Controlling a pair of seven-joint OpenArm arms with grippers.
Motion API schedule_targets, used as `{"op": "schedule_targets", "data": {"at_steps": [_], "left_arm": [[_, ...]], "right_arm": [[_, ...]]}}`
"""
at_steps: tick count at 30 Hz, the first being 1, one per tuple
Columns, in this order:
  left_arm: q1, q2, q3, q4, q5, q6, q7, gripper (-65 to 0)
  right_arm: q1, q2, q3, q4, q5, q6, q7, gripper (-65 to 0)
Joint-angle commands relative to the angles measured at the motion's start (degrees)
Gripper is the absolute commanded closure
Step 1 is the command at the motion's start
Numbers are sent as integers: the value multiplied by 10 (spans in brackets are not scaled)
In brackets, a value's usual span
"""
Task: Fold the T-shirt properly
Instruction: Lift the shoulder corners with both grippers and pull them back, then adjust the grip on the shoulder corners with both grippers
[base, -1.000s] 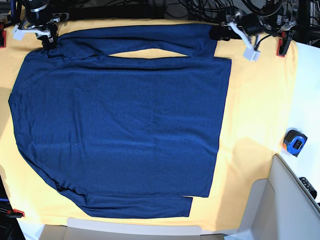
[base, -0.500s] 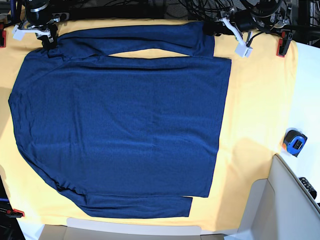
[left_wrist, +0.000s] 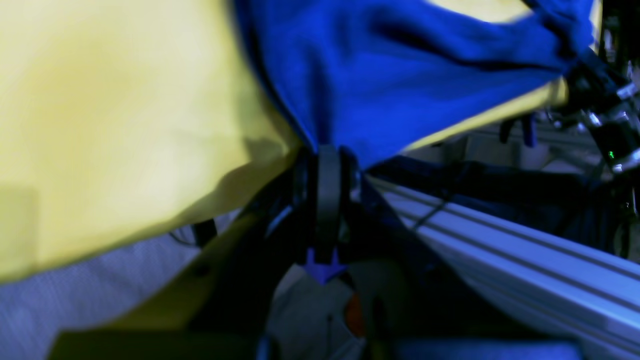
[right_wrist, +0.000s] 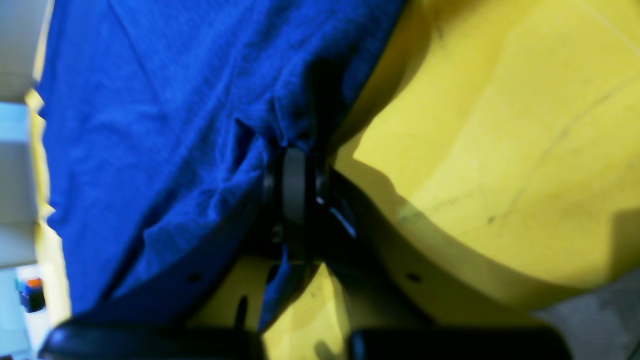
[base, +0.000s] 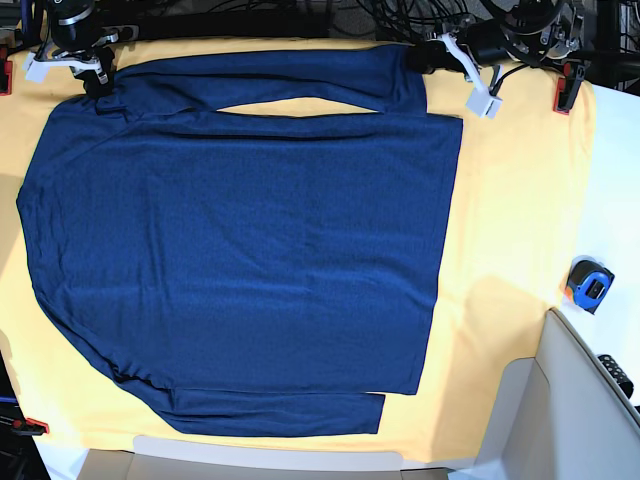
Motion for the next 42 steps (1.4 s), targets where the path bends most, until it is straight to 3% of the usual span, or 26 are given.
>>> {"op": "schedule_targets", "data": {"at_steps": [1,5,10,23,26,32,39,42], "left_arm": [[3,-8,-1,22,-11,-5,-3,0],[3,-8,0,57,-11,-12,-2,0],[1,-8,-5,61,-11,-92,-2,0],[-96,-7,-6,63,-12,-93,-2,0],[-129,-6,-6,62,-12,-93,-2,0],[-190,-8,-6,58,-11,-93,-1,0],[-244,-5,-7,19,-8,-93,43,0],[-245,-4,-43,0,-9,-93,43,0]], "right_arm": [[-19,-3,-4,11,-34,-24,-46,0],[-28,-3,-4,81,-63,-24,-46,0],[-29,-7,-3,146,-118,-24,-46,0],[52,-2,-3,159,-131,-24,-47,0],[81,15,-4,158,-131,-24,-47,0],[133,18,-4,153,-132,-28,-47,0],[167,18,-3,69,-132,-28,-47,0],[170,18,-2,36,-132,-28,-47,0]]}}
